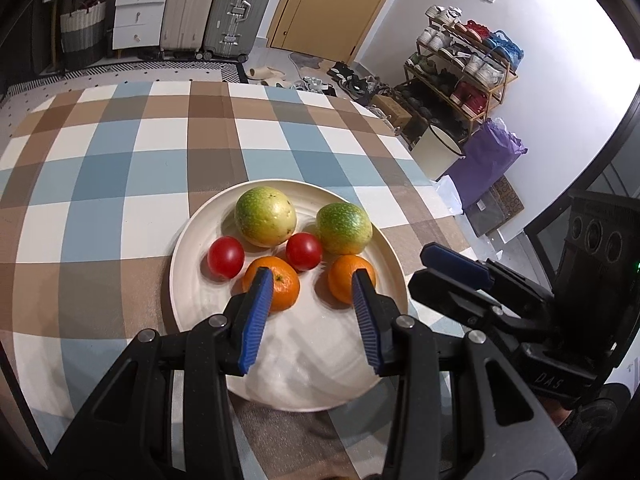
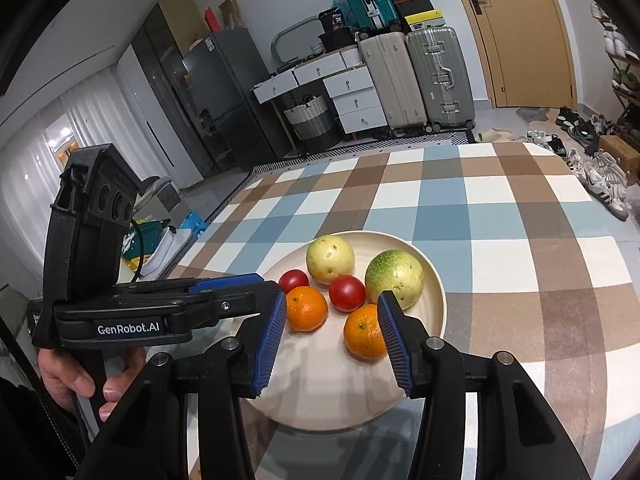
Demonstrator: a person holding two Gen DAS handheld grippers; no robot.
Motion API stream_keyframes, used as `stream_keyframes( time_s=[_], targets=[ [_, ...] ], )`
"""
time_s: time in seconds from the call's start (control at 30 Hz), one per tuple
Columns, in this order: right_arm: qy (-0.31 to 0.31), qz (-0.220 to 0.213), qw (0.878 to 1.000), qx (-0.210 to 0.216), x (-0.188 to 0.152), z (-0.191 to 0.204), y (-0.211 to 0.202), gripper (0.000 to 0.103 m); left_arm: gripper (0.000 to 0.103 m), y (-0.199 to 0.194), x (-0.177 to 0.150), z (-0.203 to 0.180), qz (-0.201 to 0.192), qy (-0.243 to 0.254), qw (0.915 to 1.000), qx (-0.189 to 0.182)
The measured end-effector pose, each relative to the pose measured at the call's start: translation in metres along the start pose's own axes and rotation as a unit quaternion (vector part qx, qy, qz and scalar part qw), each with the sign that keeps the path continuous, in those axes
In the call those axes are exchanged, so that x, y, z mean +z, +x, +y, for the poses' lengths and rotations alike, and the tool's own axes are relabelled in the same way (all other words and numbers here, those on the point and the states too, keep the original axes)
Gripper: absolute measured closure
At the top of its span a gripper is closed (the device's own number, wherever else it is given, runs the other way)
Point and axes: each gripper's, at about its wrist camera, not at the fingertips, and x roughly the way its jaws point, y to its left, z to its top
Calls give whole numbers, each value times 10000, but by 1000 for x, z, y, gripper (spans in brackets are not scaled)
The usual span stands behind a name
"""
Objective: Organize fruits
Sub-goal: 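Withdraw both grippers from the plate toward the kiwis and plums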
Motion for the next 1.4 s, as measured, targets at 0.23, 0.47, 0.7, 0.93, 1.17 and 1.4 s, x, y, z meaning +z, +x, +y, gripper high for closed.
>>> stream_keyframes(
  time_s=[0.23,0.47,0.7,0.93,1.17,1.4],
  targets=[
    [-4,-128,9999,9,-5,8,-19,54,63,-20,-15,-12,-74,75,9998,138],
    [23,-266,9996,-2,-16,13,-37,53,46,-40,-34,-26,-174,180,9994,255],
    [-62,-377,9993,-25,-30,22,-56,37,22,-62,-56,-40,-382,299,9978,445],
    [-109,-485,9987,-58,-42,30,-76,33,15,-82,-80,-44,-459,288,9969,567],
    [-163,-633,9978,-95,-57,40,-96,26,1,-102,-106,-44,-625,286,9951,708],
    [-139,-671,9976,-39,-81,49,-108,22,1,-112,-134,-52,-776,469,9880,1247]
  ],
)
